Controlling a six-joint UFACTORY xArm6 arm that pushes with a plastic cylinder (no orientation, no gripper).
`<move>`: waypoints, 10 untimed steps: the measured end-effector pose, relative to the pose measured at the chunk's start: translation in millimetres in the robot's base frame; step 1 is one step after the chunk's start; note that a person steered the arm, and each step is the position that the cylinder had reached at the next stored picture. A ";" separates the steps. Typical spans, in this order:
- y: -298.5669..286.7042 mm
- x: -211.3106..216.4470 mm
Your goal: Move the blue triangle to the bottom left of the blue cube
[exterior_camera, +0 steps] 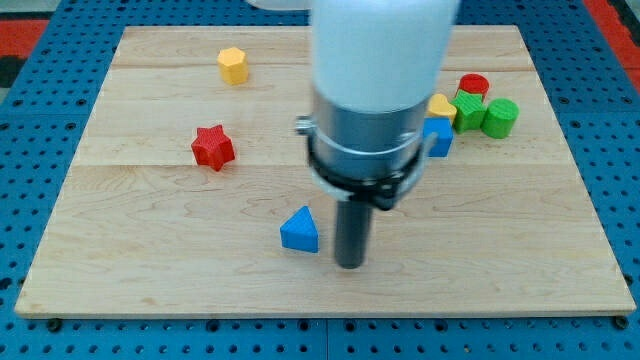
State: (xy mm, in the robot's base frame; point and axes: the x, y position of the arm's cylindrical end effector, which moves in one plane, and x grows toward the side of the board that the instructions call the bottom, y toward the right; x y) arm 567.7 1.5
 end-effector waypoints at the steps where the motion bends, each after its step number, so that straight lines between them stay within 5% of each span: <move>1: -62.5 -5.8; 5: -33.8 -61.1; 8: 87.4 -64.3; 10: 115.2 -81.9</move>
State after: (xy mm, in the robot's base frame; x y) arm 485.8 116.7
